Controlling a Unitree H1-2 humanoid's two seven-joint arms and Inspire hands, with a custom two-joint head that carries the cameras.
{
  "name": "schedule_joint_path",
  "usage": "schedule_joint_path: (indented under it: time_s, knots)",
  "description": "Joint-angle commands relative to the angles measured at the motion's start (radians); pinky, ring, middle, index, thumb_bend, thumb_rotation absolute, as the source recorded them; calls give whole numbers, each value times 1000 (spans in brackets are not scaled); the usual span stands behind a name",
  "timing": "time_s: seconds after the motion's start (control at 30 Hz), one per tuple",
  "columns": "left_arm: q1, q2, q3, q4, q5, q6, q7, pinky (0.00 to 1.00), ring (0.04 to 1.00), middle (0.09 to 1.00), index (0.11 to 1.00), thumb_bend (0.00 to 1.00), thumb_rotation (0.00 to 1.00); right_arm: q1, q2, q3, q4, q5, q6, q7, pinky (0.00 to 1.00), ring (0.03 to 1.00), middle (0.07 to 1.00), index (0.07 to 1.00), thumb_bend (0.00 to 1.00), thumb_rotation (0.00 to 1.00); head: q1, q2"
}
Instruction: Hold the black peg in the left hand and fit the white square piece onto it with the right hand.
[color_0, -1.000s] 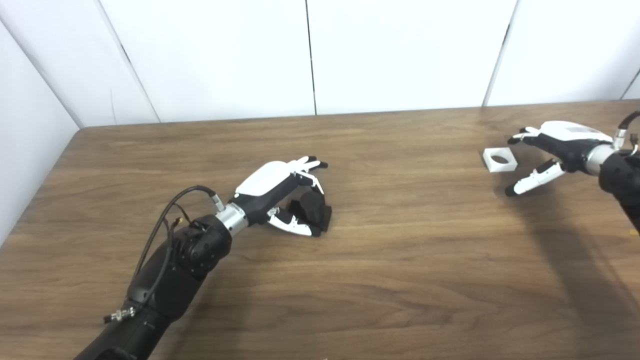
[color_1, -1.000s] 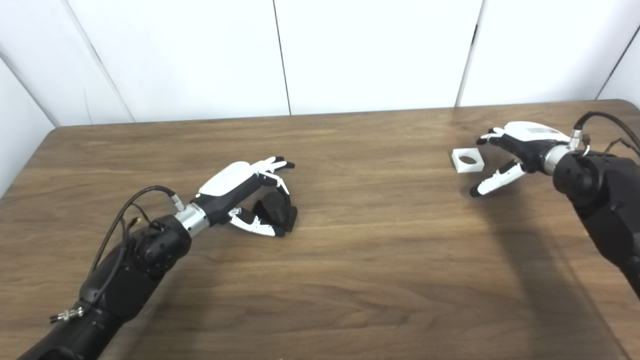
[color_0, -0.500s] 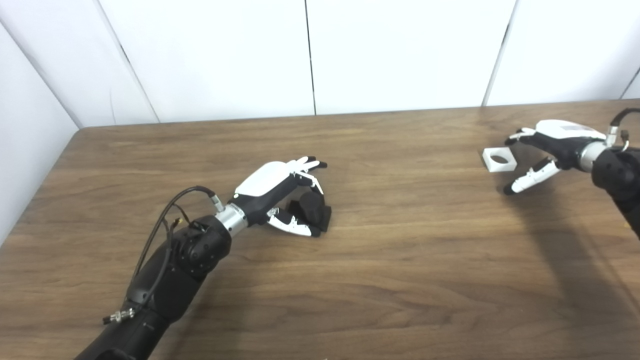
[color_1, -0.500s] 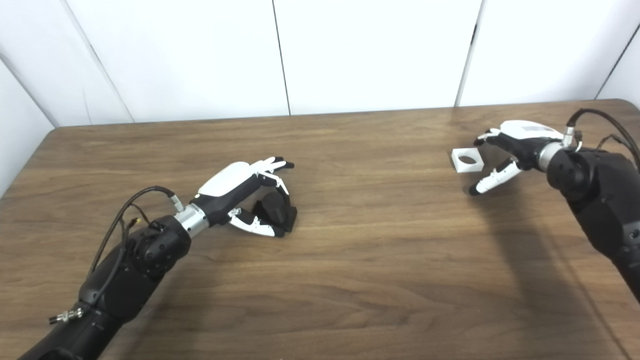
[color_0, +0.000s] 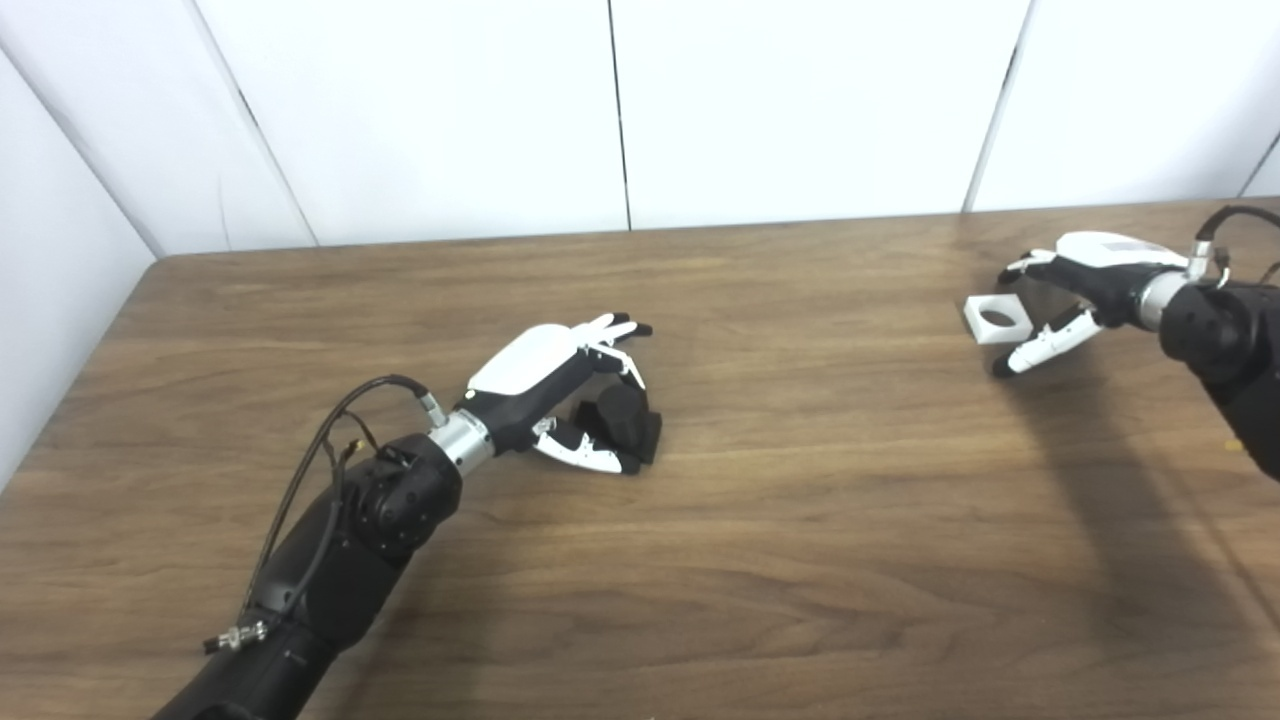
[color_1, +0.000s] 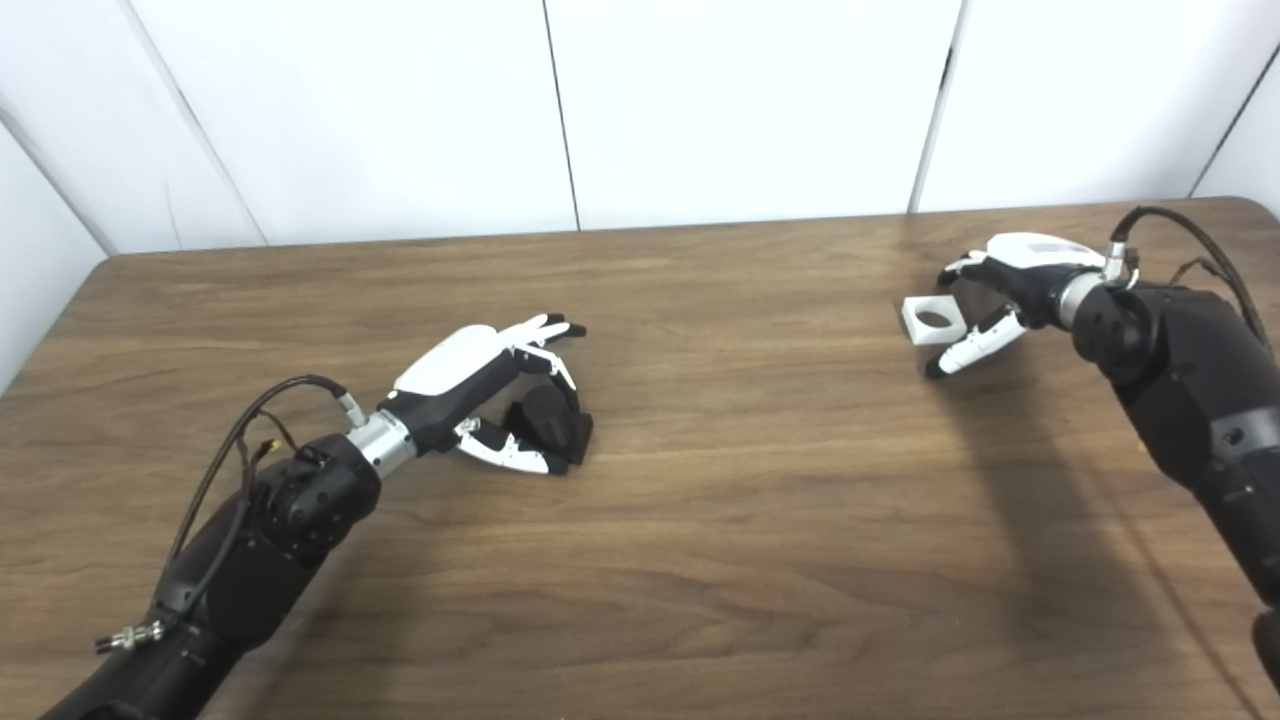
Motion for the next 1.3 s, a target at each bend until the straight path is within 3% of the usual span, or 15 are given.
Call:
schedule_joint_path:
  time_s: [0.0, 0.63, 1.0, 1.27]
  knots:
    - [25, 54, -12, 25, 58, 41, -39, 974, 1000, 959, 491, 517, 76, -64, -9, -1, -2, -9, -23, -37, 993, 995, 976, 899, 788, 538, 5, 1]
    - [37, 61, -10, 12, 56, 55, -45, 978, 1000, 959, 492, 516, 77, -106, -7, 23, 38, -7, -45, -36, 1000, 988, 960, 871, 742, 507, 9, 6]
    - [38, 66, -7, 8, 55, 57, -44, 977, 1000, 960, 492, 516, 76, -91, -19, 27, 35, -24, -42, -65, 1000, 967, 924, 719, 654, 311, 9, 8]
    - [43, 71, -5, 0, 49, 56, -48, 983, 1000, 962, 492, 516, 75, -80, -35, 27, 30, -28, -54, -83, 982, 950, 893, 661, 617, 258, 6, 13]
